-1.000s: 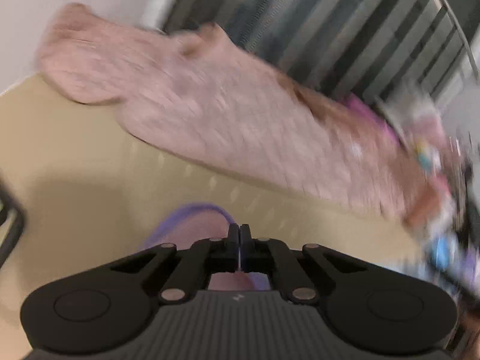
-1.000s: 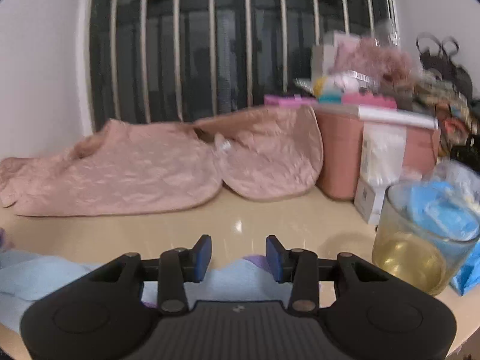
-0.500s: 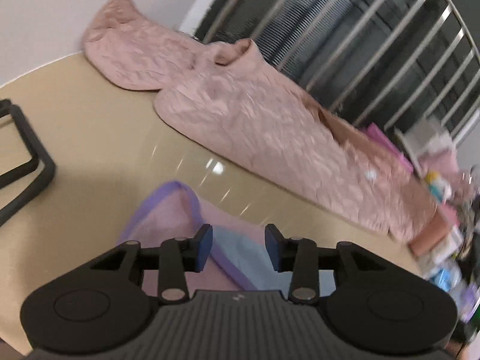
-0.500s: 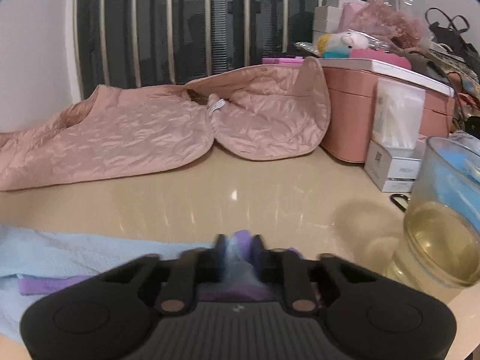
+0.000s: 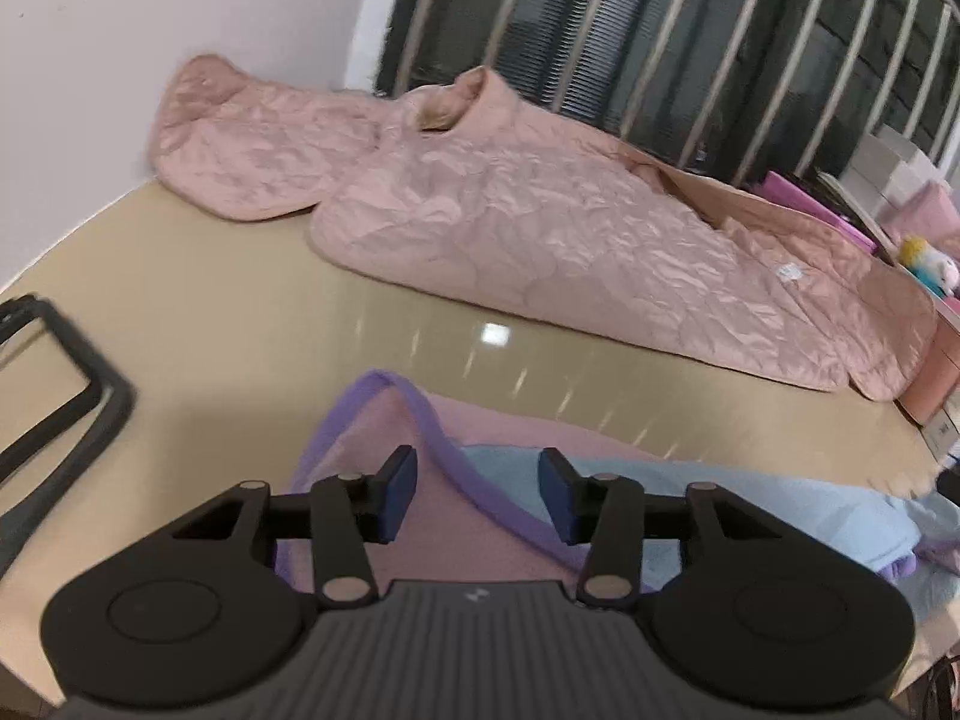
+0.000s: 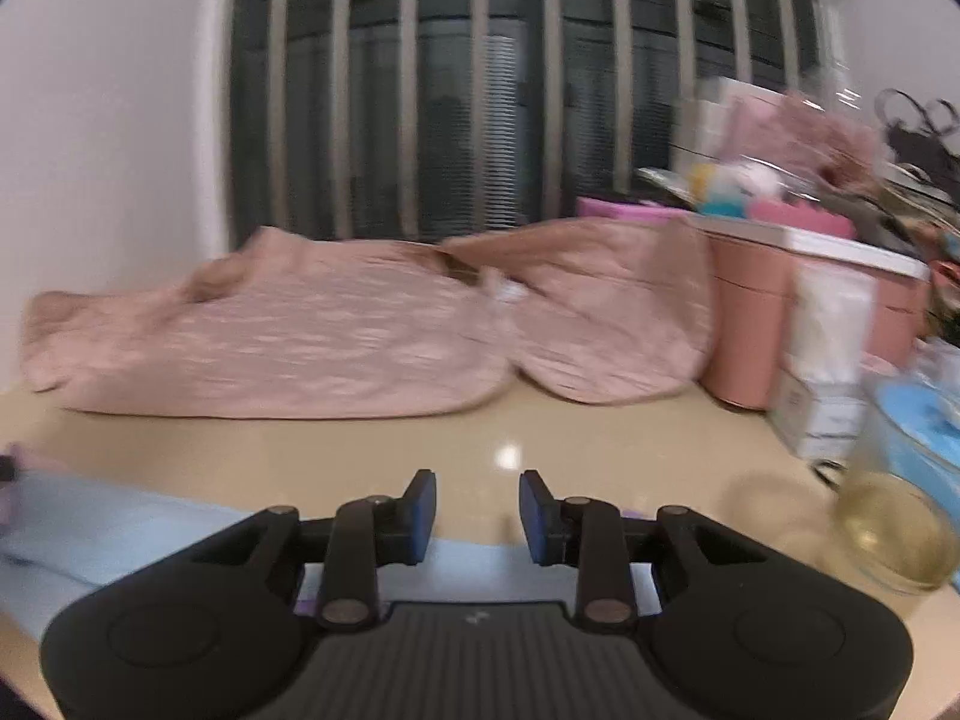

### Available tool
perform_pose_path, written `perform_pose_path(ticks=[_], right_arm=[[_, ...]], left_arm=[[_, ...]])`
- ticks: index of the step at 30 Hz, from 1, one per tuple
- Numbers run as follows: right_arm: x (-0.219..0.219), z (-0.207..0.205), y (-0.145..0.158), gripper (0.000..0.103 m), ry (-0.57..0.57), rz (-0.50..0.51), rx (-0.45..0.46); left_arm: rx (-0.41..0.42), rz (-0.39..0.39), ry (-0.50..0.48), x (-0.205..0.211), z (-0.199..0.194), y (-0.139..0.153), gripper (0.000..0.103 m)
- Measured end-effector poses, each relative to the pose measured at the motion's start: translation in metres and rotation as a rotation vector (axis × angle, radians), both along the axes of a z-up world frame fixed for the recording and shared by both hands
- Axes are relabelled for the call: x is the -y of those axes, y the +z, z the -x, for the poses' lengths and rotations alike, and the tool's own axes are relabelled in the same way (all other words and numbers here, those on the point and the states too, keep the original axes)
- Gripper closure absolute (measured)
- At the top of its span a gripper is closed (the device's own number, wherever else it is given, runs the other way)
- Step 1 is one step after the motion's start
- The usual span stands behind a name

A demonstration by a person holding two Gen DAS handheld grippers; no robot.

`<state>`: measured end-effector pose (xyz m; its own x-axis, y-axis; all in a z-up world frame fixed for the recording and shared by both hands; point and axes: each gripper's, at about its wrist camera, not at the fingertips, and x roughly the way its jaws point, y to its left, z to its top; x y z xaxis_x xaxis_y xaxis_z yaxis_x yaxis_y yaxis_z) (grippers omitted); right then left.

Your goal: Fold clothes

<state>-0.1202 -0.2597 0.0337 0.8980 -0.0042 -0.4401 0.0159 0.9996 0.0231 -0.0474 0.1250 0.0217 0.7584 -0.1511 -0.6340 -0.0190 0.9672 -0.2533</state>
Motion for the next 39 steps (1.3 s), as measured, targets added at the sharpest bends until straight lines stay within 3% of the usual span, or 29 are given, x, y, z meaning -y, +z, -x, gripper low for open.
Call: perform_pose_path(ticks=[2,4,5,12,17,20,23,24,29,32,34,36,39], right_arm=[[-0.017,0.002,0.0,0.074,0.07,0.008,0.007],[-0.034,0.004,-0.002,0.074,0.134,0.016,0.017],[-0.043,0.004,-0.004,0.074,0.166,0.022,0.011],[-0.097,0.008,-0.014,0.074,0.338,0.069,0.009],[-0.12,0.008,-0.019,0.074,0.412,0.063,0.007],[-0.129,0.006,-0.018,0.074,0.44,0.063,0.006],[-0.136,-0.001,-0.014,0.074,0.458,0.056,0.01],[-0.138,-0.004,-0.012,0.074,0.463,0.054,0.01],[-0.156,-0.025,-0.016,0.074,0.504,0.032,-0.062],[-0.169,-0.029,-0.026,0.074,0.529,0.046,-0.109],[-0.164,-0.021,-0.024,0.074,0.518,0.042,-0.087],[-0.143,-0.008,-0.013,0.074,0.462,0.035,-0.05],[-0.088,0.009,0.008,0.072,0.281,0.076,-0.01]], left_arm=[[0.0,0.017,-0.015,0.001,-0.002,-0.001,0.066],[0.002,0.024,-0.025,0.0,-0.005,-0.003,0.085],[-0.006,0.03,-0.026,-0.002,-0.008,-0.004,0.102],[0.057,0.199,-0.013,-0.028,-0.024,0.003,0.102],[0.069,0.32,0.103,-0.046,-0.042,-0.003,0.102],[0.01,0.274,0.131,-0.044,-0.048,-0.01,0.093],[0.004,0.258,0.112,-0.04,-0.039,-0.008,0.064],[0.01,0.259,0.102,-0.039,-0.034,-0.006,0.059],[0.026,0.21,0.021,-0.013,-0.019,0.006,0.059],[0.052,0.148,-0.077,0.014,-0.011,0.01,0.057],[0.059,0.097,-0.125,0.029,-0.006,0.009,0.057],[0.066,0.047,-0.175,0.044,-0.001,0.007,0.057],[0.052,-0.01,-0.238,0.056,0.006,0.0,0.055]])
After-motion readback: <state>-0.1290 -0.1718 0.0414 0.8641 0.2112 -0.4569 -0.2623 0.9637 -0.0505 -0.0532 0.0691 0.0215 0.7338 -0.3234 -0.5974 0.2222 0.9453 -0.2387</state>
